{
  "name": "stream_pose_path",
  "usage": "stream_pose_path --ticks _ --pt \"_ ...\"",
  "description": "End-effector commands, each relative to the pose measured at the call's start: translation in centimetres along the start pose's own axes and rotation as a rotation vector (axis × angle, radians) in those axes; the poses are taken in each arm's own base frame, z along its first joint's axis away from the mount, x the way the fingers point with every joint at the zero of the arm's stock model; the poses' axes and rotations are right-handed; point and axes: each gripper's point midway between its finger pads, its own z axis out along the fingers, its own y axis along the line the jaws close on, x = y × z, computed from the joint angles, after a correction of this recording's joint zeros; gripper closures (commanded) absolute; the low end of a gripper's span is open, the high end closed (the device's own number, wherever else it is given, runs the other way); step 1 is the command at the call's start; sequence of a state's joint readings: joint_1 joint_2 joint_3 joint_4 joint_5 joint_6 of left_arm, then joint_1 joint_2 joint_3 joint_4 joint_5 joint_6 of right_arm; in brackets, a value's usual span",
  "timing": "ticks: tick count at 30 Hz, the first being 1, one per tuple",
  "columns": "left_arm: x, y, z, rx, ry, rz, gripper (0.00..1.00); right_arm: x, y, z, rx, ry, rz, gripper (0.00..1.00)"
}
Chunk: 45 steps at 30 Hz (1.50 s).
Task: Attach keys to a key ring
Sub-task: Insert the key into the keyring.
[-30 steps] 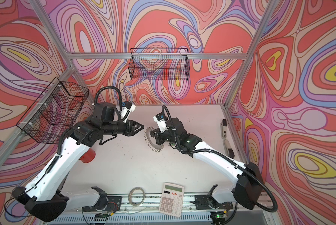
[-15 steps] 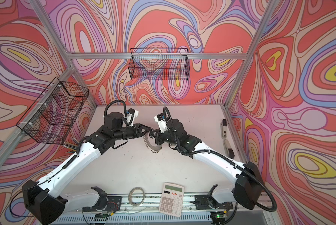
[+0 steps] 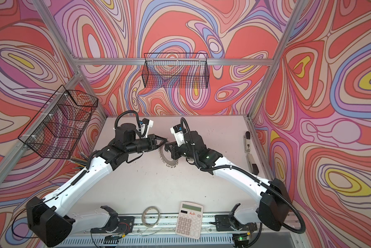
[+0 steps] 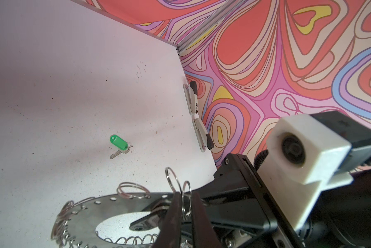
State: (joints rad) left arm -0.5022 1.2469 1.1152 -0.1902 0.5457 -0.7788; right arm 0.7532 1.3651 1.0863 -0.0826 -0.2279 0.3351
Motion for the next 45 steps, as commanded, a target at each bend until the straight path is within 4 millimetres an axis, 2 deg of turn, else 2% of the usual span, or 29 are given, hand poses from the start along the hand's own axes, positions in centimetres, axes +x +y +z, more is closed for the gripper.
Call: stream_pose_path --ticks 1,5,9,13,18,22,27,31,33,36,38,41,45 --pt "-0.3 -0.2 -0.1 -0.004 -0.003 0.011 0.98 -1.3 0.4 0.0 -0.011 -0.044 -0.010 1.00" --pt "-0.4 0.1 -0.3 -0.036 -0.002 0.037 1.00 -1.6 0.4 -0.1 -0.008 -0.046 -0.019 1.00" --pt "-0.5 -0.6 -0.9 -0.051 0.027 0.092 1.00 -1.8 0.2 -0.3 0.011 -0.045 -0.034 1.00" --pt "0.0 -1.5 -2.4 -0.107 0.128 0.208 1.00 -1.6 -0.5 -0.5 0.064 -0.024 -0.072 1.00" --pt "0.7 -1.4 -4.8 -0.211 0.239 0.351 1.00 -1.9 -1.1 -0.9 0.108 -0.013 -0.124 1.00" --pt "1.7 -0.1 -6.0 -0.288 0.331 0.419 1.00 -2.0 -1.4 -0.9 0.132 -0.003 -0.161 1.00" --pt "2.8 1.0 -5.8 -0.298 0.413 0.468 1.00 -1.8 -1.1 -0.5 0.108 0.022 -0.198 1.00" --pt "1.5 1.3 -5.6 -0.344 0.390 0.508 1.00 -1.3 -0.4 0.0 0.061 0.059 -0.219 1.00" --pt "0.2 0.0 -5.0 -0.286 0.310 0.510 1.00 -1.0 0.3 0.4 0.008 0.061 -0.209 1.00" --pt "-1.1 -2.9 -4.8 -0.124 0.220 0.500 0.77 -0.9 1.8 0.7 -0.113 0.044 -0.151 1.00" --pt "-1.8 -3.5 -5.5 -0.086 0.165 0.500 0.58 -1.6 2.2 0.5 -0.187 0.016 -0.083 1.00" --pt "-3.1 -2.2 -7.2 -0.120 0.075 0.480 0.41 -3.1 2.8 -0.3 -0.311 -0.040 0.013 1.00" --pt "-3.5 1.0 -8.8 -0.100 -0.009 0.317 0.36 -6.2 2.5 -2.4 -0.469 -0.143 0.141 1.00"
